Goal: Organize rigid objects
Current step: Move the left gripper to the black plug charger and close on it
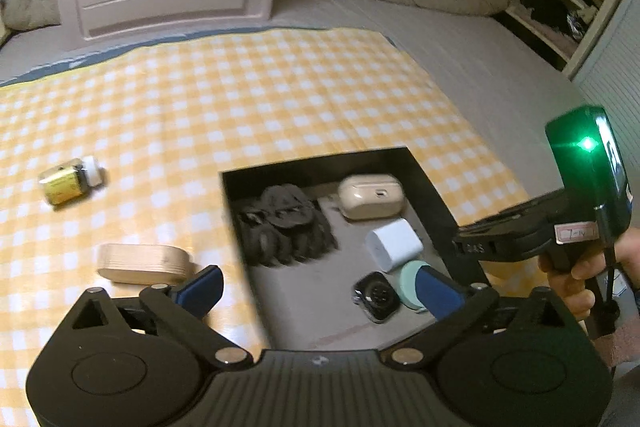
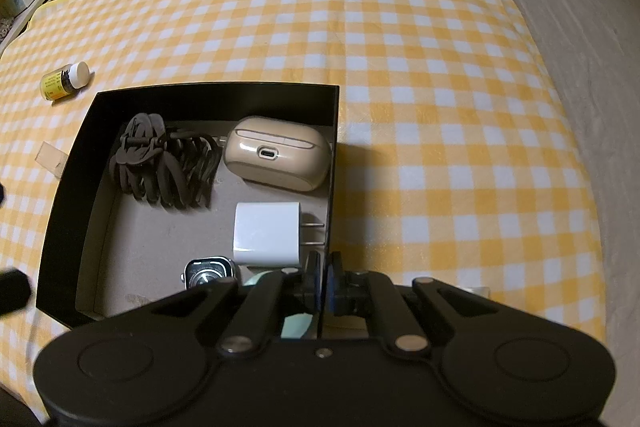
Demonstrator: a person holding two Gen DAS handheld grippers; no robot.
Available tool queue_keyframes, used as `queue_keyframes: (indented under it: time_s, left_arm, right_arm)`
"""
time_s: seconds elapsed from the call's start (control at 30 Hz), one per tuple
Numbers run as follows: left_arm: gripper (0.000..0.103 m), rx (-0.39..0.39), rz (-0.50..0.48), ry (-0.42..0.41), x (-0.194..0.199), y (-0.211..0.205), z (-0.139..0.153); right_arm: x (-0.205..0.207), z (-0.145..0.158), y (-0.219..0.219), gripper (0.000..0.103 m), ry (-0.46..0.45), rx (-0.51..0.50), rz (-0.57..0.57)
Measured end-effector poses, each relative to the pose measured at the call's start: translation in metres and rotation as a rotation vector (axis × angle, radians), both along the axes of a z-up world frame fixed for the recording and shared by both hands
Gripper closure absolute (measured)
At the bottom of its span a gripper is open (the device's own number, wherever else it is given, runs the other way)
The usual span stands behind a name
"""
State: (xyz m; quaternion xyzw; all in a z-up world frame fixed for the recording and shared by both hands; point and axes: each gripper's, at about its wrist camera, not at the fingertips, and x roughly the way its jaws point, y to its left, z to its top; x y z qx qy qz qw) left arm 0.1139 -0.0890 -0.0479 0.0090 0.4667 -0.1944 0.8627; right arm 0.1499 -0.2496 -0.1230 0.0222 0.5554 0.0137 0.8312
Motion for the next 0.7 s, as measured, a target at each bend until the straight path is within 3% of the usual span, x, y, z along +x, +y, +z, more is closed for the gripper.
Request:
queue_keyframes:
  time_s: [0.33,0.7]
  left_arm:
    - [0.0,0.038,0.079,-0.068,0.002,0.048,0.008]
    - [0.0,0.095,0.178,-0.019,0.017,0.084,-0.011]
  right_arm:
    - [0.0,0.0,0.0,0.099,0.0,0.0,0.001]
    - [0.0,0.0,0.001,0.099,0.0,0.0,0.0]
